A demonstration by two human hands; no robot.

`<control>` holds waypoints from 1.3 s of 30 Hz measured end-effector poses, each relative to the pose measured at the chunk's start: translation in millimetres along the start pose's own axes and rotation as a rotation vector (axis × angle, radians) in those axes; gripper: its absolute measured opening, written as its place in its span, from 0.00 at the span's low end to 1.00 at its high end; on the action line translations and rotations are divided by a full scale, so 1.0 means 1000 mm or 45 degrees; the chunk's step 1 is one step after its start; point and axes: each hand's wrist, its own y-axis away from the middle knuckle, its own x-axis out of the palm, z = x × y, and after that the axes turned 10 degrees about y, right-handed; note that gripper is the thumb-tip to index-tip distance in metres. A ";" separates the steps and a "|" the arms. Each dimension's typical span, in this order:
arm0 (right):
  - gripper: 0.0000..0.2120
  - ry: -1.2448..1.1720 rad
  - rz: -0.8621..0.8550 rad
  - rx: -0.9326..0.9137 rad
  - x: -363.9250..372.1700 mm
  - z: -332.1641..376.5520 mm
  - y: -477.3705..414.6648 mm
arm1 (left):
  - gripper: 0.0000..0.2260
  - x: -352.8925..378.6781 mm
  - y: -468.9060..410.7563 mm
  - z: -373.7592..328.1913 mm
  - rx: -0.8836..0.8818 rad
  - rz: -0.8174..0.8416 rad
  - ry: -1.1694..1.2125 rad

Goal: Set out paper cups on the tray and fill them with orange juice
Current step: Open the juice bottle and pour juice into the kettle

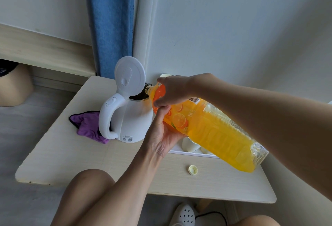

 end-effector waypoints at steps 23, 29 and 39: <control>0.38 0.045 -0.004 0.015 -0.002 0.002 -0.001 | 0.41 0.001 0.000 -0.001 -0.006 -0.022 0.016; 0.36 0.063 -0.003 0.017 -0.002 0.003 -0.002 | 0.39 0.000 0.000 0.000 0.012 -0.020 0.029; 0.37 0.065 -0.002 0.023 -0.002 0.002 -0.003 | 0.31 0.001 0.000 0.001 0.022 0.010 0.060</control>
